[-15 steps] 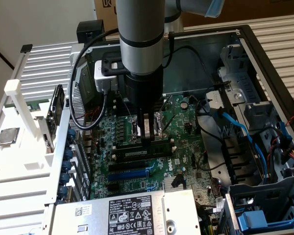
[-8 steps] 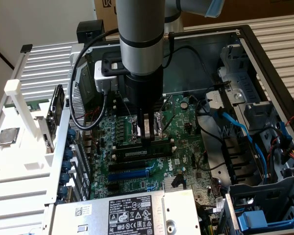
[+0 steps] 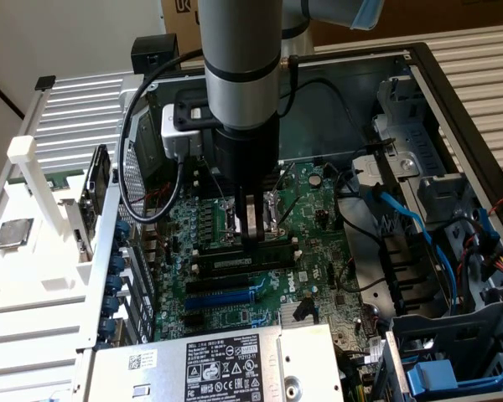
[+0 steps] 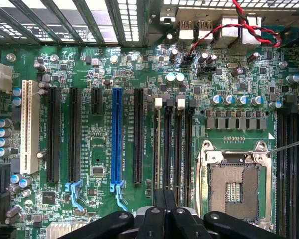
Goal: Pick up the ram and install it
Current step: 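Press down the ram until it locks into place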
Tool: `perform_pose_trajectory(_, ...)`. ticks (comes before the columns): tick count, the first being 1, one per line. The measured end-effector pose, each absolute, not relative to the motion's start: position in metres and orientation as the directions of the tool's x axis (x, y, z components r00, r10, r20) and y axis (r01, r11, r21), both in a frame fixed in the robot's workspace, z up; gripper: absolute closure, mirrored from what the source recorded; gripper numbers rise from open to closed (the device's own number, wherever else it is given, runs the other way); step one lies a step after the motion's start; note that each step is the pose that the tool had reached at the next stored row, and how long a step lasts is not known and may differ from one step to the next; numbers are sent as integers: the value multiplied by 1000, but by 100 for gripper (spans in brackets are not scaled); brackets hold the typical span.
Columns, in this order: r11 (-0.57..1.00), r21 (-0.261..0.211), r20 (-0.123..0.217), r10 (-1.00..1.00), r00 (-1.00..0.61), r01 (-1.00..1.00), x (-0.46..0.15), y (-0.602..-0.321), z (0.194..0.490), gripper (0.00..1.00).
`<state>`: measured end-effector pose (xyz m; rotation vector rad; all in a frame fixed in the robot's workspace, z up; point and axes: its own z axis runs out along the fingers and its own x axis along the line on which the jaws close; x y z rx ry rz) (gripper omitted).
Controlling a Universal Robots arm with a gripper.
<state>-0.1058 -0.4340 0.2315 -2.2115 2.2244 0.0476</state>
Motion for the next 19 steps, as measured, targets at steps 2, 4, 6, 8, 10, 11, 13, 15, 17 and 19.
perform_pose_trajectory(2, 6, 18, -25, -1000, -6, -1000, -106, -434, 232, 90)
perform_pose_trajectory(4, 6, 18, -25, -1000, -6, -1000, -106, -435, 232, 90)
perform_pose_trajectory(6, 6, 18, -25, -1000, -6, -1000, -106, -435, 232, 90)
perform_pose_trajectory(8, 6, 18, -24, -1000, -6, -1000, -106, -435, 232, 90)
perform_pose_trajectory(10, 6, 18, -24, -1000, -6, -1000, -106, -435, 231, 90)
perform_pose_trajectory(11, 6, 18, -24, -1000, -6, -1000, -106, -435, 231, 90)
perform_pose_trajectory(13, 6, 18, -24, -1000, -6, -1000, -106, -435, 231, 90)
perform_pose_trajectory(15, 6, 18, -24, -1000, -6, -1000, -106, -435, 230, 90)
perform_pose_trajectory(17, 6, 18, -24, -1000, -6, -1000, -106, -435, 230, 90)
perform_pose_trajectory(19, 5, 18, -24, -1000, -6, -1000, -106, -435, 229, 90)
